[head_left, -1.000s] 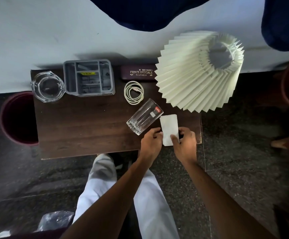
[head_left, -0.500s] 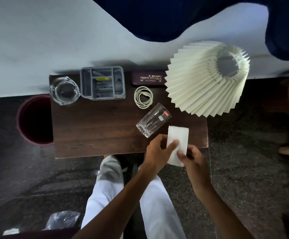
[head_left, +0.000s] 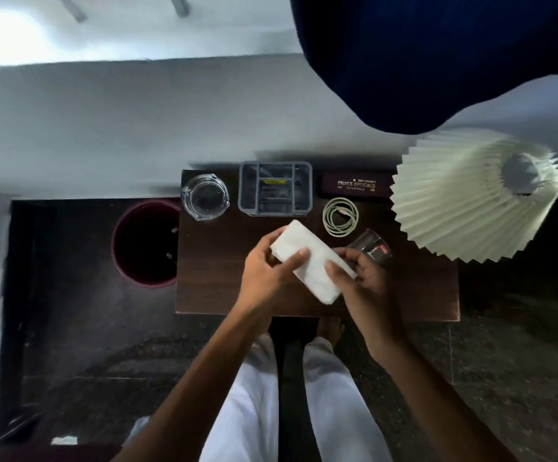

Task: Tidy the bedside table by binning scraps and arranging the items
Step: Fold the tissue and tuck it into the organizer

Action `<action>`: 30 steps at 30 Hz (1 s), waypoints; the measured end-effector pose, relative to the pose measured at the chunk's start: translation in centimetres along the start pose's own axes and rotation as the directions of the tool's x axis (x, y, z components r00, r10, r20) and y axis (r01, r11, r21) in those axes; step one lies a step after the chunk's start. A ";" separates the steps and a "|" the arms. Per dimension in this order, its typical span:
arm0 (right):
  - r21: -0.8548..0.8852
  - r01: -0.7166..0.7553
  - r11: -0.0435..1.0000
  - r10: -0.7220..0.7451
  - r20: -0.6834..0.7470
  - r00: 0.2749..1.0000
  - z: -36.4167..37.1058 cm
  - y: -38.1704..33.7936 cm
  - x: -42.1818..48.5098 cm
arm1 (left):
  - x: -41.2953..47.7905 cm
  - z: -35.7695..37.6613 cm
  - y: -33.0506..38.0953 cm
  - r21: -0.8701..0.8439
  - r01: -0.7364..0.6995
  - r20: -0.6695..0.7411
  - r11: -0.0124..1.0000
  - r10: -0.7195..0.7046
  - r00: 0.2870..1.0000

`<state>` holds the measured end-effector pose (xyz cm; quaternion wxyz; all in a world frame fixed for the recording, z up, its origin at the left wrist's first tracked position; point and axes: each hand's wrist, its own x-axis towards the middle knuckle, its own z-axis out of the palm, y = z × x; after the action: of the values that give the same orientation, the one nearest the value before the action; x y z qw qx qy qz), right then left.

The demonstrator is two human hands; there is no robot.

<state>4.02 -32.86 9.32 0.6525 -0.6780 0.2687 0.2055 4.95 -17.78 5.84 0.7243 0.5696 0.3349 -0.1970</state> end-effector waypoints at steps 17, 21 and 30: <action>-0.360 0.208 0.909 -0.353 -0.405 0.843 4.4 -4.0 6.4 | 2.4 4.5 3.5 0.071 -0.131 -0.352 0.989 0.148 0.924; -0.402 0.220 0.889 -0.382 -0.383 0.841 5.0 -4.4 7.7 | 2.3 4.7 3.3 0.134 -0.249 -0.131 0.959 0.266 0.955; -0.444 0.217 0.870 -0.353 -0.250 0.902 6.2 -3.6 9.0 | 3.2 4.8 4.1 0.117 -0.126 0.037 0.985 0.123 0.992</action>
<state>13.66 -27.54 6.08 0.4681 -0.8550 0.2189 0.0430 11.21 -20.96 6.99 0.7050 0.6285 0.2753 -0.1794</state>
